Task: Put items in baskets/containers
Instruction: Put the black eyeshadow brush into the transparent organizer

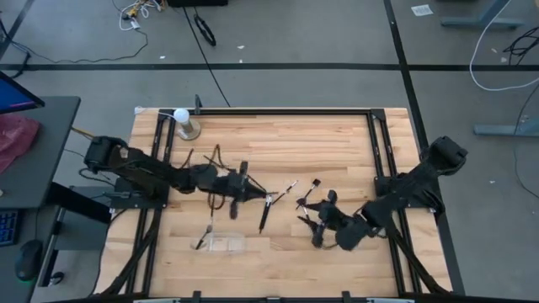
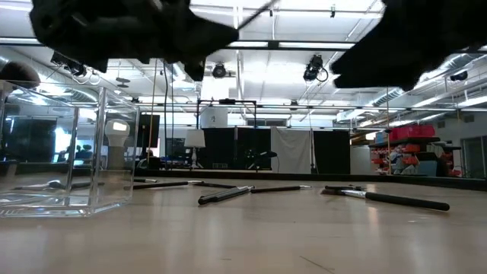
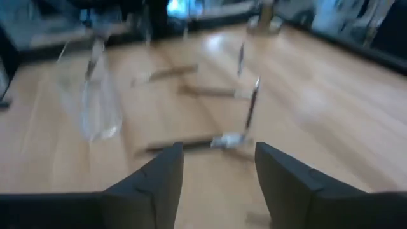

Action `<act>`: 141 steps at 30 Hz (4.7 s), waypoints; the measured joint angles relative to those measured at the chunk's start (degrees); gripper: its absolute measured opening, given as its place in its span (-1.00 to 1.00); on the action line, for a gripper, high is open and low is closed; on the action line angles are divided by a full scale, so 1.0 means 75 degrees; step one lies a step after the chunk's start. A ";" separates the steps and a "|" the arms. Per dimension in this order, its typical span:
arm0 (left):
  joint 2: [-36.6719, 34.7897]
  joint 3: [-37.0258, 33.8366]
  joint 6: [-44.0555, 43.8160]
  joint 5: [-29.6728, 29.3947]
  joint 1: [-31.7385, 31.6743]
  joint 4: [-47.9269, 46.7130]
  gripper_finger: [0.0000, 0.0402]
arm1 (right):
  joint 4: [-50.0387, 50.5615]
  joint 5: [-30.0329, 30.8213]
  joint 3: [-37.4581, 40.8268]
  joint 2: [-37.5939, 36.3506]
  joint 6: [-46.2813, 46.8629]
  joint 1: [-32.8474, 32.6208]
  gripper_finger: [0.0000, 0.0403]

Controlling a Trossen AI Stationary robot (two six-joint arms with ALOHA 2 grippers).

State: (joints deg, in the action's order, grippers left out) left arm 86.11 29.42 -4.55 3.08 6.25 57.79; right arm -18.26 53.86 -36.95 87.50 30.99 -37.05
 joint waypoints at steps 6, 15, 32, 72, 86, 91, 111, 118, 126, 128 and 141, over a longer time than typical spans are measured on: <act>0.0015 -0.0024 -0.0045 0.0014 0.0350 0.0143 -0.92 | -0.5969 -0.1033 0.0593 0.0932 -0.3762 0.0666 -0.05; 0.0017 -0.0022 0.0093 -0.0094 0.0564 0.0211 -0.92 | -0.6384 -0.2102 -0.0235 0.1085 -0.5561 0.1209 -0.05; 0.0017 -0.0022 0.0125 -0.0068 0.0570 0.0046 -0.89 | -0.5712 -0.2469 -0.0688 0.1085 -0.5669 0.1238 -0.95; 0.0020 0.1479 0.1556 -0.1955 0.1162 -0.3251 -0.90 | -0.0010 -0.2309 -0.2573 0.0992 -0.3057 0.1759 -0.96; -0.0724 0.1491 0.0431 -0.2439 0.2061 -0.4017 -0.92 | -0.0026 -0.2300 -0.2568 -0.0088 -0.4077 0.1091 -0.32; -0.1493 0.1490 -0.0731 -0.3362 0.3164 -0.5045 -0.92 | 0.0002 -0.2280 -0.2568 -0.0130 -0.4285 0.0850 -0.24; -0.1979 0.1249 -0.6954 -0.7357 0.5851 -0.8721 -0.88 | -0.1012 -0.2252 -0.1889 -0.0063 -0.4627 0.0885 -0.23; -0.1325 0.1097 -0.7172 -0.7010 0.5854 -0.8453 -0.91 | -0.1002 -0.2252 -0.1889 -0.0063 -0.4620 0.0885 -0.23; -0.0494 0.1092 -0.7506 -0.6155 0.5853 -0.8112 -0.86 | -0.1034 -0.2252 -0.1889 -0.0063 -0.4609 0.0885 -0.23; -0.0393 0.1092 -0.7525 -0.6046 0.5851 -0.8127 -0.87 | -0.1054 -0.2252 -0.1889 -0.0063 -0.4609 0.0885 -0.23; -0.0353 0.1100 -0.7519 -0.5985 0.5851 -0.8096 -0.52 | -0.1101 -0.2252 -0.1889 -0.0063 -0.4606 0.0885 -0.23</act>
State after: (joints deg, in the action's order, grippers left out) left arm 83.46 37.67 -60.95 -41.81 50.13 -2.93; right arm -26.52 36.97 -51.11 87.02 -3.55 -30.41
